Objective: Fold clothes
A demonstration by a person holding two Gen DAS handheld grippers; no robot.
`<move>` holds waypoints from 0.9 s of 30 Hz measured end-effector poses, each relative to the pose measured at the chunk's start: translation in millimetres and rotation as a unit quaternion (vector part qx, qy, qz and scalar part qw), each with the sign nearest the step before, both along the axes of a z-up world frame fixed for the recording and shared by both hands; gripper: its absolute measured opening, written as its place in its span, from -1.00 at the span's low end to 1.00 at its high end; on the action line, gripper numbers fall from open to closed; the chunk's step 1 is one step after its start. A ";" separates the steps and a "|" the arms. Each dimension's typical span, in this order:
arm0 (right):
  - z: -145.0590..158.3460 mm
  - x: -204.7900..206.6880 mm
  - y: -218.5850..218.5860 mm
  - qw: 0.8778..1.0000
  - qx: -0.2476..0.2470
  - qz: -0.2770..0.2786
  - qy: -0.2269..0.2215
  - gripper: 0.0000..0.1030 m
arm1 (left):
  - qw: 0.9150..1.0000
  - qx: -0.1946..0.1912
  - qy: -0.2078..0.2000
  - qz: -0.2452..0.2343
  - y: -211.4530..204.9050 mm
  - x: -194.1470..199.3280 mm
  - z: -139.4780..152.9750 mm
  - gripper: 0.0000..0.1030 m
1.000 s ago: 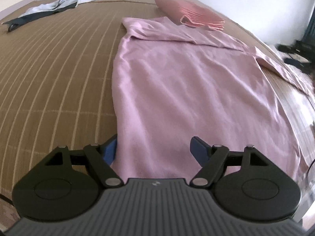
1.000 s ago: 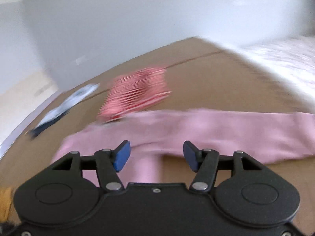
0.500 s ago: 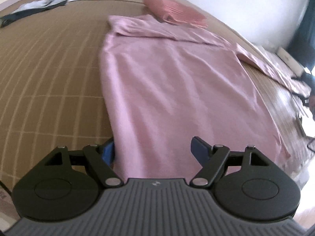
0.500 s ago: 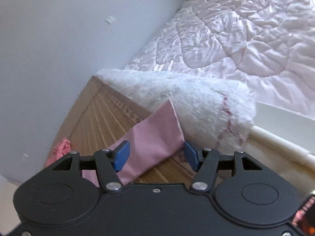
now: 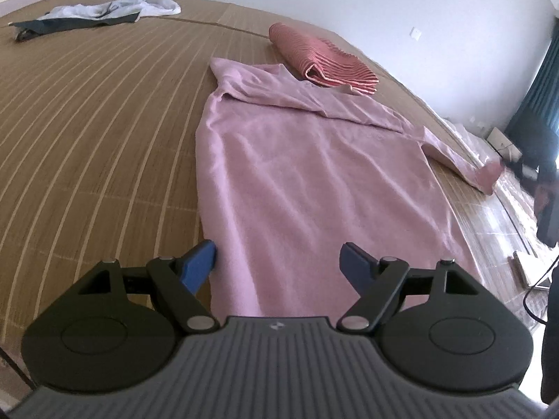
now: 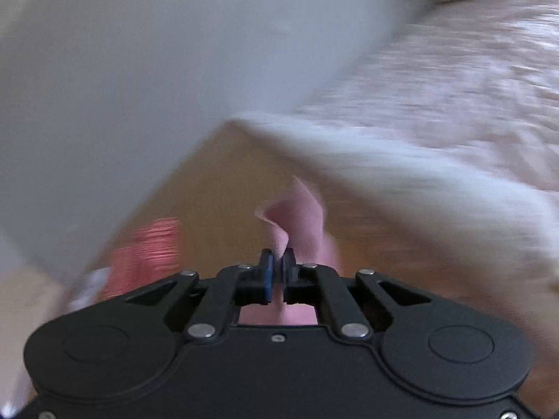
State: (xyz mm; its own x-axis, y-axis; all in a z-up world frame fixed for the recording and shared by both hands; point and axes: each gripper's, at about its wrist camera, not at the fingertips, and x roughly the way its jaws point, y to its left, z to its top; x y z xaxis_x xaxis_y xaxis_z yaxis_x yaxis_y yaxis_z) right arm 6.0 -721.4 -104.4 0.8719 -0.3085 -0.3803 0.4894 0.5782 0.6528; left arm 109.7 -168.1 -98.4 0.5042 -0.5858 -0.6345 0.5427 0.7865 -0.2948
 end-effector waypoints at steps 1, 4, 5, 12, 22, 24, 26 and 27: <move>11.3 16.0 13.2 0.999 -0.016 0.028 -0.012 -0.88 | 1.000 0.000 0.002 0.002 -0.4 0.7 -0.7 0.60; 42.3 73.1 58.8 0.991 -0.053 0.113 -0.038 -0.88 | 1.000 0.002 0.000 0.004 -0.4 0.7 -1.2 0.60; 50.7 92.5 74.0 0.988 -0.063 0.138 -0.043 -0.88 | 1.000 0.001 -0.001 0.005 0.3 1.0 -1.3 0.60; 74.9 213.6 183.1 0.957 -0.126 0.258 -0.035 -0.88 | 1.000 -0.018 0.012 0.022 12.3 7.5 -1.9 0.60; 24.0 317.6 328.6 0.910 -0.165 0.376 0.056 -0.85 | 0.999 -0.037 0.013 0.023 22.5 8.4 3.2 0.60; 14.6 323.1 346.6 0.902 -0.176 0.387 0.074 -0.49 | 0.999 -0.040 0.013 0.020 23.0 8.1 3.8 0.60; 7.8 317.7 350.1 0.897 -0.174 0.398 0.082 -0.15 | 0.999 -0.041 0.011 0.017 23.1 7.5 4.8 0.60; 8.5 310.4 353.9 0.892 -0.172 0.410 0.077 -0.09 | 0.999 -0.041 0.010 0.017 23.2 7.1 5.4 0.60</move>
